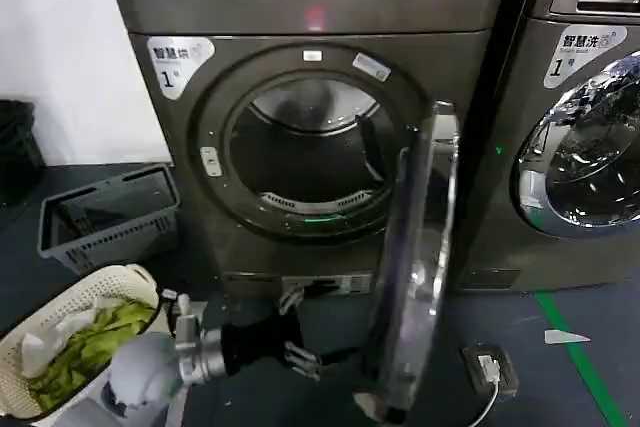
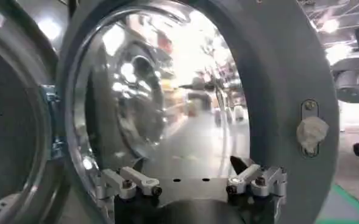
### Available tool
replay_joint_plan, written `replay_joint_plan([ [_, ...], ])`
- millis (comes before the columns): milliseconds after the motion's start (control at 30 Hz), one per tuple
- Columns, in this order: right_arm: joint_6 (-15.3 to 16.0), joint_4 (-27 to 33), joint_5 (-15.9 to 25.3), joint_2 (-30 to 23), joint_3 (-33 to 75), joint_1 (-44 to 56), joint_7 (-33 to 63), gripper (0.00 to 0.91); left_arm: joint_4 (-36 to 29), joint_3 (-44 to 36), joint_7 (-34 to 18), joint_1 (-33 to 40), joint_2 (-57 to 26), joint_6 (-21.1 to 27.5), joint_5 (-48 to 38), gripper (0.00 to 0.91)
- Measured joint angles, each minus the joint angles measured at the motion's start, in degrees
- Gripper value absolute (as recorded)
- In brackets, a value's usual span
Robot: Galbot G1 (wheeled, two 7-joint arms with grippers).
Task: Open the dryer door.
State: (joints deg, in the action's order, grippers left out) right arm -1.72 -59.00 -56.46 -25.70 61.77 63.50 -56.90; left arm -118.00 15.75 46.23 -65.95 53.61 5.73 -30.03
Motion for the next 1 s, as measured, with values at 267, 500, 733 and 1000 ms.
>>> replay_joint_plan([
  [267, 2.22, 2.81, 9.92, -0.55, 16.19, 3.96, 24.62, 0.907, -0.37, -3.61, -1.17, 1.04, 0.09, -0.47, -0.21, 0.907],
  [500, 6.91, 1.0, 25.22, -3.24, 26.19, 4.35, 44.81, 0.907, 1.04, -6.8, -2.05, 3.75, 0.58, -0.35, -0.51, 0.907],
  [733, 8.9, -5.62, 32.33, -7.65, 35.24, 6.79, 51.39, 0.907, 4.0, -13.48, -2.64, 9.67, -2.18, -3.01, -3.69, 0.907],
  [1000, 9.03, -12.06, 34.88, -10.56, 44.13, 11.13, 54.16, 0.907, 7.6, -23.78, -4.22, 20.08, -1.93, -4.87, -8.44, 0.907],
])
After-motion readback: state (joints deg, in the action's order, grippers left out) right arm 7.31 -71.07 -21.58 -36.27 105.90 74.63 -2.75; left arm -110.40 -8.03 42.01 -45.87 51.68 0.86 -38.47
